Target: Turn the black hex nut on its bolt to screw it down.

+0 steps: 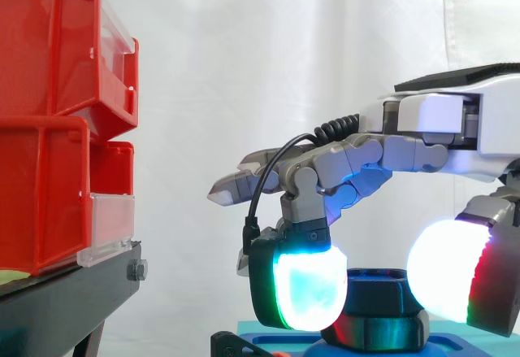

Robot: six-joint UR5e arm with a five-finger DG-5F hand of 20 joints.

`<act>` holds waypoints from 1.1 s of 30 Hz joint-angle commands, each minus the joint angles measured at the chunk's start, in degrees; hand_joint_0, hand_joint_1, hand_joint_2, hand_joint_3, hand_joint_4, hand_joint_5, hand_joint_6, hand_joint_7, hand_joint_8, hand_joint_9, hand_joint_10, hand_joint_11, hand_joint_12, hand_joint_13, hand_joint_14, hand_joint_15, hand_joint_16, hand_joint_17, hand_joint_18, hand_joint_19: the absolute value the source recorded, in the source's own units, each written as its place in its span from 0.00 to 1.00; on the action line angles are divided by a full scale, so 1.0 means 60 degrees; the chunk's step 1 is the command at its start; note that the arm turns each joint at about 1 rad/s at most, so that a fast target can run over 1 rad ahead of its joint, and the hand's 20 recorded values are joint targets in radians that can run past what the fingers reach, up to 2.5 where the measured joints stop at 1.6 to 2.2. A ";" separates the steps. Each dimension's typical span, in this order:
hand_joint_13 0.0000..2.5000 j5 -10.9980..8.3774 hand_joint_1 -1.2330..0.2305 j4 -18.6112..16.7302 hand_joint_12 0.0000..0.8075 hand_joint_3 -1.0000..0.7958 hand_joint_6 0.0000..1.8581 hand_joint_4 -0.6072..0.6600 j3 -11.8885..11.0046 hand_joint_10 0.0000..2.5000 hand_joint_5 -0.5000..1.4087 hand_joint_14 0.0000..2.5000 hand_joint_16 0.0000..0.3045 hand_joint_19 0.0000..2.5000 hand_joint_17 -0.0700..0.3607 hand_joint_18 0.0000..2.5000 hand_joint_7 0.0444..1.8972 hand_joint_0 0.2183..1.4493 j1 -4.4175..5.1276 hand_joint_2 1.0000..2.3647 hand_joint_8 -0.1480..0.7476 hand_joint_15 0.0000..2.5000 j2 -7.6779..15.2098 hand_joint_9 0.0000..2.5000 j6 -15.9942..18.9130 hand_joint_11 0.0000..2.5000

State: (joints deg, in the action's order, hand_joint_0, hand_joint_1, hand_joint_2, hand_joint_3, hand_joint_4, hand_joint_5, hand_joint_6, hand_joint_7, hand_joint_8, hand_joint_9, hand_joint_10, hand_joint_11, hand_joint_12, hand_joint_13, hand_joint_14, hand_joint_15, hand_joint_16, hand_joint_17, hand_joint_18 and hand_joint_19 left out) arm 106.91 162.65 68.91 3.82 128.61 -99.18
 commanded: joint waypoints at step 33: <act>0.09 0.0360 0.45 -0.0302 0.42 0.28 0.27 0.62 0.0014 0.00 0.23 0.00 0.14 0.03 0.39 0.00 0.64 0.17 -0.0359 0.00 0.39 0.00 0.0010 0.26 -0.0419 0.03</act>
State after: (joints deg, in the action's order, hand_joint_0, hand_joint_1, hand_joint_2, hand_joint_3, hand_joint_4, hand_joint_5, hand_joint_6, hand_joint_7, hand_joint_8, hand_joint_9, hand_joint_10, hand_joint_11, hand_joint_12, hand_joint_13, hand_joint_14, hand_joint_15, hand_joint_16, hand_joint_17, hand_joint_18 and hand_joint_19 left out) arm 108.93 160.78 68.91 1.86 128.62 -101.69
